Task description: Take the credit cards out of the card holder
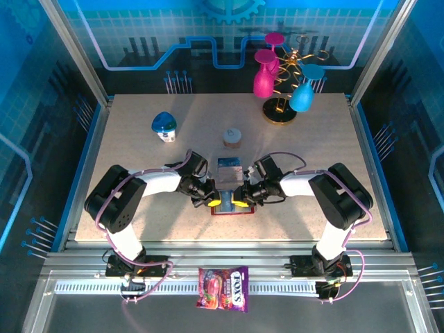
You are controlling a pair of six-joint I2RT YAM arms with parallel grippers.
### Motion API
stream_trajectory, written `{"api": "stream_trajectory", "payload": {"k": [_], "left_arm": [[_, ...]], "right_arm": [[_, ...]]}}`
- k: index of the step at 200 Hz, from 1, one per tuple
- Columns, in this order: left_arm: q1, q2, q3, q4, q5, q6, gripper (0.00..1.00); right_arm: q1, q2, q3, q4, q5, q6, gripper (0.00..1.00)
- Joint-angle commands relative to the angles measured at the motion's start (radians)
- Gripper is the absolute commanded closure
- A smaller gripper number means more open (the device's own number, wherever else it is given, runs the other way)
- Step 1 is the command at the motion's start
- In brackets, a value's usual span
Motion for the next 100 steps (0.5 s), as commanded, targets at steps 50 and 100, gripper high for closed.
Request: {"api": "stream_trajectory", "payload": {"k": [50,100], "left_arm": [[-0.007,0.029,0.007,-0.072,-0.032,0.029,1.00],[-0.007,0.027,0.009,-0.074,-0.035,0.029,1.00]], "right_arm": [[-0.016,0.001,-0.033,0.040,-0.016,0.025,0.85],[-0.035,-0.029,-0.036,-0.017,-0.002,-0.015,0.88]]}}
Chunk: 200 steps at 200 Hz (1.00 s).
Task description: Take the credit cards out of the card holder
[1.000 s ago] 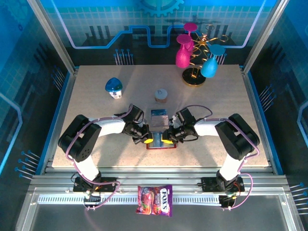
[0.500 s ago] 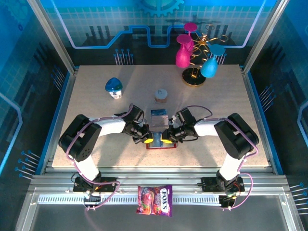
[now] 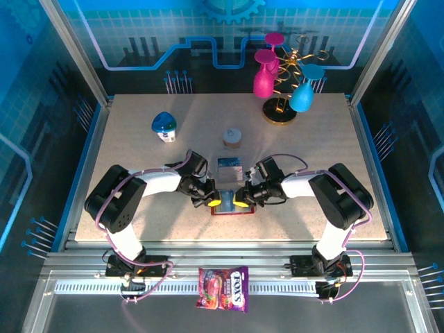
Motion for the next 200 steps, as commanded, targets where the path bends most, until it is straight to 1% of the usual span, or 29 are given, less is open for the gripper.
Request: {"api": "stream_trajectory", "payload": {"k": [1,50,85,105,139,171,200], "left_arm": [[-0.006,0.028,0.008,-0.069,-0.035,0.028,1.00],[-0.006,0.028,0.020,-0.074,-0.035,0.033,1.00],[-0.005,0.028,0.024,-0.073,-0.035,0.036,1.00],[-0.005,0.028,0.027,-0.076,-0.033,0.037,1.00],[-0.006,0.027,0.033,-0.075,-0.029,0.038,1.00],[-0.005,0.022,0.044,-0.077,-0.025,0.038,1.00],[-0.005,0.011,0.068,-0.091,-0.023,0.045,1.00]], "right_arm": [[-0.023,-0.028,-0.012,-0.046,-0.002,-0.032,0.88],[-0.059,-0.072,0.002,-0.168,0.015,-0.112,0.90],[-0.072,-0.099,0.037,-0.300,0.063,-0.195,0.92],[-0.075,-0.110,0.051,-0.334,0.072,-0.215,0.94],[-0.075,-0.118,0.050,-0.322,0.061,-0.210,0.95],[-0.074,-0.101,0.045,-0.272,0.018,-0.187,0.88],[-0.059,-0.090,0.044,-0.206,-0.014,-0.146,0.85]]}}
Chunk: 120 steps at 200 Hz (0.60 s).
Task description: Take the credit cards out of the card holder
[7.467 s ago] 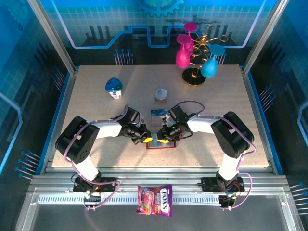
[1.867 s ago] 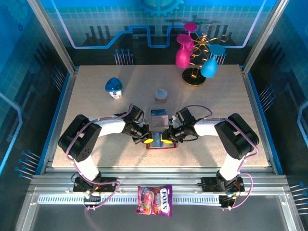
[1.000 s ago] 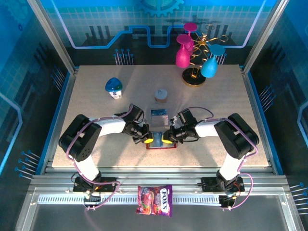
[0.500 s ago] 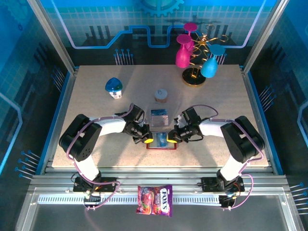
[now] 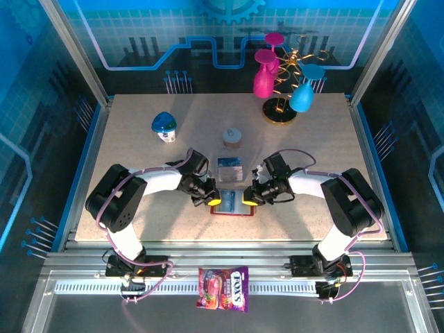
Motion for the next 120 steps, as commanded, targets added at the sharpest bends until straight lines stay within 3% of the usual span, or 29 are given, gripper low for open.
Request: {"api": "stream_trajectory", "payload": {"k": [1,120], "left_arm": [[-0.006,0.004,0.037,-0.051,-0.015,0.025,1.00],[-0.005,0.022,0.018,-0.041,-0.016,0.027,1.00]], "right_arm": [[0.007,0.005,0.010,0.054,-0.049,0.033,0.85],[0.123,0.103,0.058,0.147,-0.025,0.121,0.82]]}}
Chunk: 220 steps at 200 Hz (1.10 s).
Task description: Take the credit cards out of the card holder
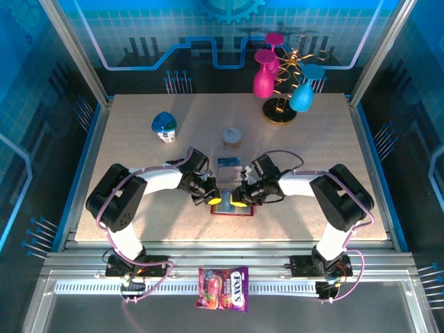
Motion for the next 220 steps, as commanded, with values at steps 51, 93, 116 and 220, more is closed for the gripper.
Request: {"api": "stream_trajectory", "payload": {"k": [51,93,116,220], "left_arm": [[-0.005,0.014,-0.006,-0.025,-0.010,0.022,1.00],[-0.005,0.013,-0.011,-0.024,-0.014,0.022,1.00],[-0.005,0.015,-0.013,-0.025,-0.013,0.023,1.00],[-0.030,-0.012,0.082,-0.116,-0.025,0.057,1.00]], "right_arm": [[0.016,0.033,0.055,-0.104,0.049,-0.050,0.72],[0.015,0.015,0.076,-0.174,0.099,-0.080,0.70],[0.012,0.003,0.079,-0.194,0.109,-0.089,0.70],[-0.021,-0.053,0.026,-0.117,0.076,-0.041,0.69]]}}
